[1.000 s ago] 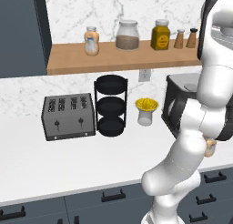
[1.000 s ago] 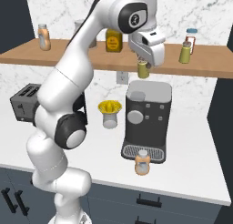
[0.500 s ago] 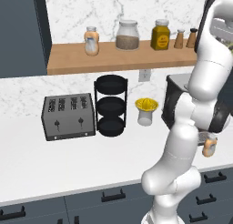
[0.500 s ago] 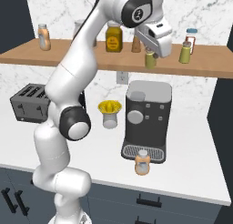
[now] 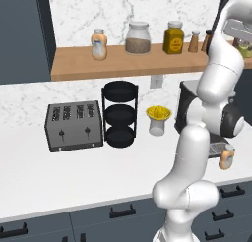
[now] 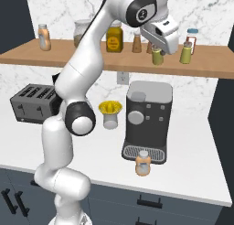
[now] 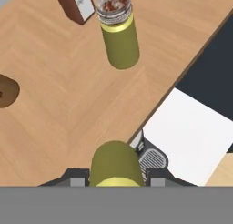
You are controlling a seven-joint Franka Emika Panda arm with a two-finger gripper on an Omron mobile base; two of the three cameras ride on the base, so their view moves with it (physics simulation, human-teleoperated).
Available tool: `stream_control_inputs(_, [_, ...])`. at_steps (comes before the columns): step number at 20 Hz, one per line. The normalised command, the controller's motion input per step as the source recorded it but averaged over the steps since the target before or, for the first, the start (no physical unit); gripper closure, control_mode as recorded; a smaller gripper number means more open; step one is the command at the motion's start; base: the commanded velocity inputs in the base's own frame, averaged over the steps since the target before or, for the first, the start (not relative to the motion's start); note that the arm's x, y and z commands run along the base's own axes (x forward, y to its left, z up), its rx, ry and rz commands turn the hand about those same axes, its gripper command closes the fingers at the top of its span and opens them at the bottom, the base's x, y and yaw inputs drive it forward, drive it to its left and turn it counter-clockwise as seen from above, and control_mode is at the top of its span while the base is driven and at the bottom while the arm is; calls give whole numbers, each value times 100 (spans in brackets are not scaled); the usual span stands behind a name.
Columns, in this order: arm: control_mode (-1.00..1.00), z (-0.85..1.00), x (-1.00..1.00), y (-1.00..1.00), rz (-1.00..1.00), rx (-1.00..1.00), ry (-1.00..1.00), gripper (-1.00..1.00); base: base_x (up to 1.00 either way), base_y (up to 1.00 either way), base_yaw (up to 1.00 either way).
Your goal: Put the shaker and condiment bottle from the counter next to their counterparts in the cabinet.
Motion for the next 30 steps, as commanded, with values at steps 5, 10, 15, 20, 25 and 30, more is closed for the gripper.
stream_control_inputs(5, [-100,-53,13,0,0,-25,-14,100,0,0,0])
stream_control_inputs(10, [-100,-55,0,0,0,-11,-8,100,0,0,0])
stream_control_inputs(15, [-100,-49,8,-1,0,-7,-3,100,0,0,0])
stream_control_inputs(20, [-100,-26,42,0,0,-13,-6,100,0,0,0])
stream_control_inputs(25, [-100,-15,51,-7,0,-10,-1,100,0,0,0])
stream_control_inputs(30, [-100,-55,23,-29,0,-10,0,100,0,0,0])
